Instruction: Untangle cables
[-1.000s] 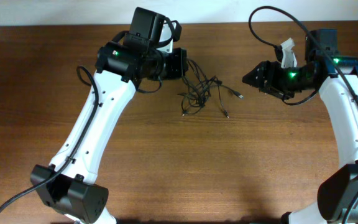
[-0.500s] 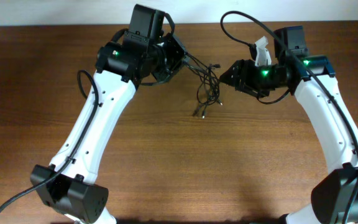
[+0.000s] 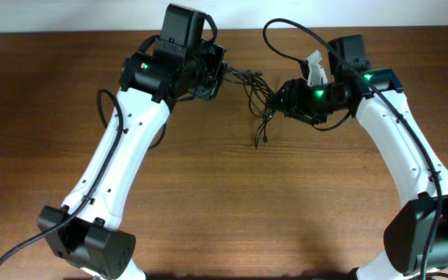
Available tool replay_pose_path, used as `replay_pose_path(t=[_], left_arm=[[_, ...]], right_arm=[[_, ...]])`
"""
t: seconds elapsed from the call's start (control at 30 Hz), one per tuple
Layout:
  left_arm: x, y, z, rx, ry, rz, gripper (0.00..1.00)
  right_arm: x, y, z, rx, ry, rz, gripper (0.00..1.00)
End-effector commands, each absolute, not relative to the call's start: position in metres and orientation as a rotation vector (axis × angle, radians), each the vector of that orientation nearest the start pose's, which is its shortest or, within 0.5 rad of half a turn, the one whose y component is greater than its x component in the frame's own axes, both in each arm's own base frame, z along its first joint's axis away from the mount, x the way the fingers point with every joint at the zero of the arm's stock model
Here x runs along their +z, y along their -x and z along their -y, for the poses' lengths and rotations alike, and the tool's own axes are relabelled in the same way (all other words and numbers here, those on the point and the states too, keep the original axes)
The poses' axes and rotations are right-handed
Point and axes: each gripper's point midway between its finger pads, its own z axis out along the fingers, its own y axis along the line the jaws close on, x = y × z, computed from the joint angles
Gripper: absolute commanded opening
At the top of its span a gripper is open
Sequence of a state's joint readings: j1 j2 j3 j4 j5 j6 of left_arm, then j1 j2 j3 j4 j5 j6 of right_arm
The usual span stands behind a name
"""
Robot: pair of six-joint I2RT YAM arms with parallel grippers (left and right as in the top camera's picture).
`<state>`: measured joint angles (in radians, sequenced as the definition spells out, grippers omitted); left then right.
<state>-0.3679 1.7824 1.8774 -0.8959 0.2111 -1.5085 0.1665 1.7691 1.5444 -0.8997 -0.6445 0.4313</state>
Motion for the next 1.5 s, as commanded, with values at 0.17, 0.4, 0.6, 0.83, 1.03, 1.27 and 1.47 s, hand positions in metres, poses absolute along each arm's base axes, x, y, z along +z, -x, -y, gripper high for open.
replay_pose_path(t=[0.17, 0.4, 0.6, 0.83, 1.03, 1.27, 1.47], left_arm=[[0.295, -0.438, 0.210, -1.116, 1.378, -2.269, 0.00], [0.292, -0.436, 0.209, -1.091, 1.352, -2.292, 0.00], [0.285, -0.450, 0.174, -0.690, 0.873, -2.331, 0.00], [0.285, -0.454, 0.161, -0.359, 0.225, -2.389, 0.00], [0.284, -0.454, 0.158, -0.300, 0.095, -2.396, 0.00], [0.276, -0.447, 0.154, -0.282, 0.095, -2.440, 0.00], [0.287, -0.422, 0.216, -0.617, -0.474, -2.378, 0.00]], right_arm=[[0.162, -0.412, -0.199, 0.999, -0.181, -2.724, 0.46], [0.149, -0.421, -0.192, 0.924, -0.225, -2.732, 0.06], [0.168, -0.405, -0.175, 1.075, -0.141, -2.730, 0.04], [0.207, -0.362, -0.102, 1.034, 0.034, -2.774, 0.04], [0.206, -0.338, -0.013, 0.664, -0.059, -2.935, 0.04], [0.192, -0.335, 0.068, 0.305, -0.614, -2.946, 0.04], [0.219, -0.353, -0.013, 0.839, -0.163, -2.811, 0.06]])
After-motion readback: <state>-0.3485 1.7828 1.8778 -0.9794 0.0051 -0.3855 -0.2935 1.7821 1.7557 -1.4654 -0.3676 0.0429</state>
